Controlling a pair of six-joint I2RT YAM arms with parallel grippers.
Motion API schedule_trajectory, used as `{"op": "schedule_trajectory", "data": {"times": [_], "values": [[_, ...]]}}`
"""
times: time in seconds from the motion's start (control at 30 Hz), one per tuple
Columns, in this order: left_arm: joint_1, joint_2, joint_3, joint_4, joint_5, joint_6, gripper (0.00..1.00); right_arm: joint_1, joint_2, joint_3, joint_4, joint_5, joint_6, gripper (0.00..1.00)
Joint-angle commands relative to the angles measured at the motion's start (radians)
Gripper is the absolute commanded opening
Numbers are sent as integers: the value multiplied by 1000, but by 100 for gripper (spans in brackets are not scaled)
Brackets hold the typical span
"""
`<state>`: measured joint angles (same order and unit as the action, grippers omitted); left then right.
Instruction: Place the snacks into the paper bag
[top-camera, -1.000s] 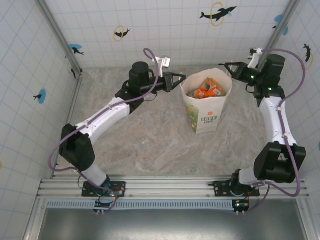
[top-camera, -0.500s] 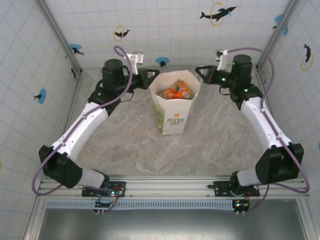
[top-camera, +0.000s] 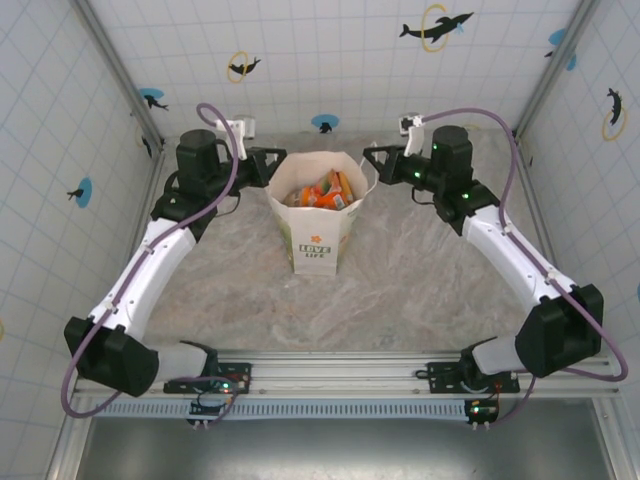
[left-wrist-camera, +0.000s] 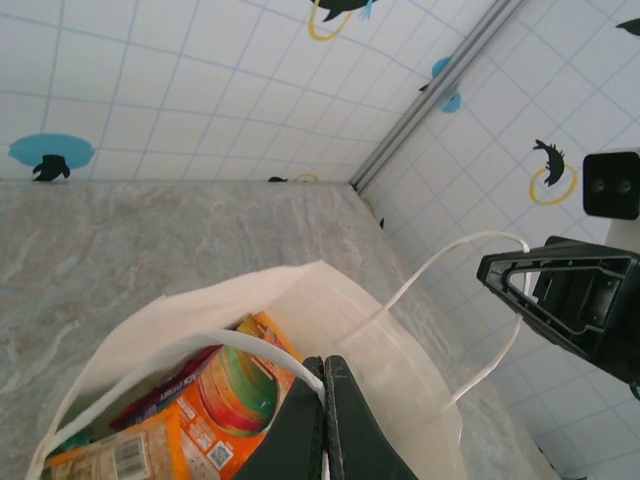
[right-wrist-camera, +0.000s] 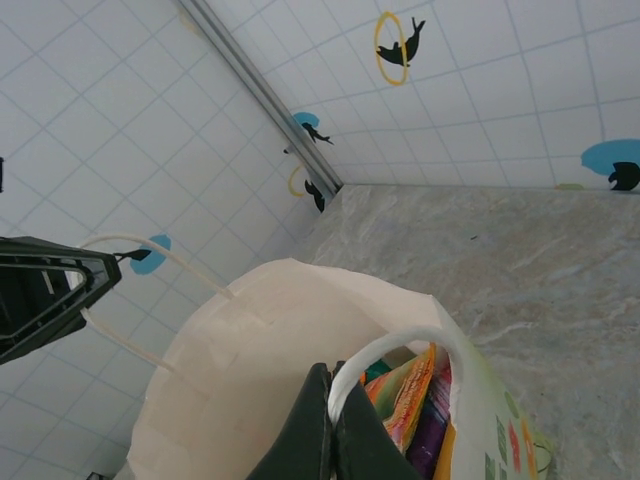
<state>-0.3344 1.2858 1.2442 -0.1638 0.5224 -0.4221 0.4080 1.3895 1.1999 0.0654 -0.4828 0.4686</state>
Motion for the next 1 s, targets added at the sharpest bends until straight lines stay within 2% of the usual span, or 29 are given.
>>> {"op": "schedule_trajectory", "data": {"times": [0.0,0.03,0.23,0.4,0.5,0.8,0.87,0.97], "values": [[5,-48,-37,31,3,-3,16,17,-40,-36,94,0,-18,8],[5,-57,-43,28,-11,-5,23,19,-43,-40,104,-4,-16,14],[6,-95,-35,-36,-112,24,44,18,-47,-18,88,-1,-28,40],[11,-138,-25,-129,-242,49,61,16,-71,7,19,38,-70,55],[15,-170,-24,-190,-319,60,69,13,-101,10,-41,71,-100,60],[16,-291,-50,-339,-538,58,88,-27,-219,-41,-137,154,-146,62],[15,-334,-84,-352,-577,54,97,-39,-257,-79,-152,179,-157,63],[15,-399,-137,-396,-656,32,98,-71,-320,-167,-172,227,-171,63]]}}
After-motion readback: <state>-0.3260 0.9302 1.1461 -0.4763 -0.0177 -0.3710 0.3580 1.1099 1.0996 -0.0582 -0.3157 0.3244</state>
